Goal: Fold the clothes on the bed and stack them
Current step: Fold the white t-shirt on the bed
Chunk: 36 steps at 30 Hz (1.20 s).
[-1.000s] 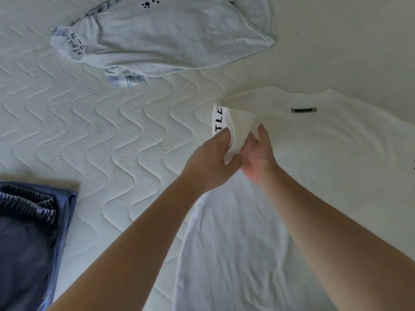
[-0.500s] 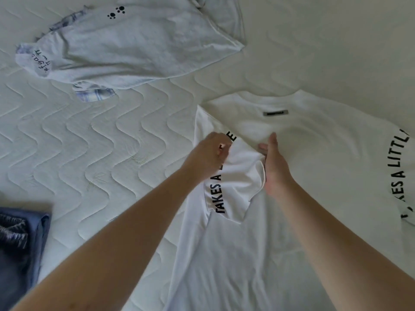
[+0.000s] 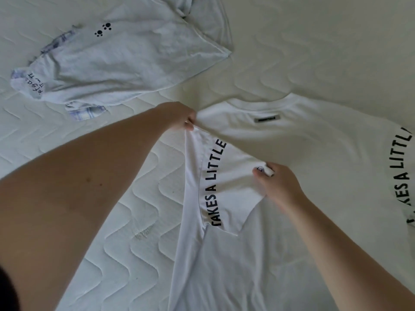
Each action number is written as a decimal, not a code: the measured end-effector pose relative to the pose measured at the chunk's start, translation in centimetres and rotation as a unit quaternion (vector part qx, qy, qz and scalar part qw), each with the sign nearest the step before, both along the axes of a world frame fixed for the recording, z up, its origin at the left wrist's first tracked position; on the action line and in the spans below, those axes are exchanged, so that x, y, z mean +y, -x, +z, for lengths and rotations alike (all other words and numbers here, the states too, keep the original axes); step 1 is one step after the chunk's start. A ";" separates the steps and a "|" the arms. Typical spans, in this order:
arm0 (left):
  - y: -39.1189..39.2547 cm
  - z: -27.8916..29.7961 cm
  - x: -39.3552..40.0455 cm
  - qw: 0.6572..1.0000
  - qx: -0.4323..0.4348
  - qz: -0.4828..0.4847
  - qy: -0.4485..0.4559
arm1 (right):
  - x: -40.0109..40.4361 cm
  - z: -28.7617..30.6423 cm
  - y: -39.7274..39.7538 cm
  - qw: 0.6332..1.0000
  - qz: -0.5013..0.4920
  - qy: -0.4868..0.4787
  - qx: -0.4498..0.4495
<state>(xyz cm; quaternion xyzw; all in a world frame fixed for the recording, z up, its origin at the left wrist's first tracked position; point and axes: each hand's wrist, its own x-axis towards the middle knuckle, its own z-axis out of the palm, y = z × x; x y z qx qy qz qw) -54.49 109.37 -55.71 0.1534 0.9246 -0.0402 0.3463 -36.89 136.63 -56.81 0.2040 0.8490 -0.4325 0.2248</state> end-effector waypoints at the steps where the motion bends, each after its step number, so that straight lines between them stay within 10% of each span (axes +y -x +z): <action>1: 0.4 0.2 -0.2 1.000 -0.012 -0.004 0.009 | 0.6 0.2 0.2 0.999 -0.016 0.030 -0.004; 14: 1.5 -0.7 -1.7 0.990 -0.021 0.081 -0.117 | 2.4 -2.0 -2.4 0.975 -0.110 0.177 -0.082; 22: 1.0 -1.8 0.0 0.995 0.094 0.032 -0.029 | 4.4 -2.2 -1.4 0.992 -0.125 0.009 -0.009; 28: -1.1 -3.0 0.3 0.982 0.121 0.122 -0.081 | 3.5 -2.5 -2.8 0.993 -0.053 0.048 -0.091; 36: -4.1 -2.6 0.9 0.952 0.175 0.212 -0.137 | 3.1 -2.0 -4.6 0.991 -0.045 -0.127 -0.020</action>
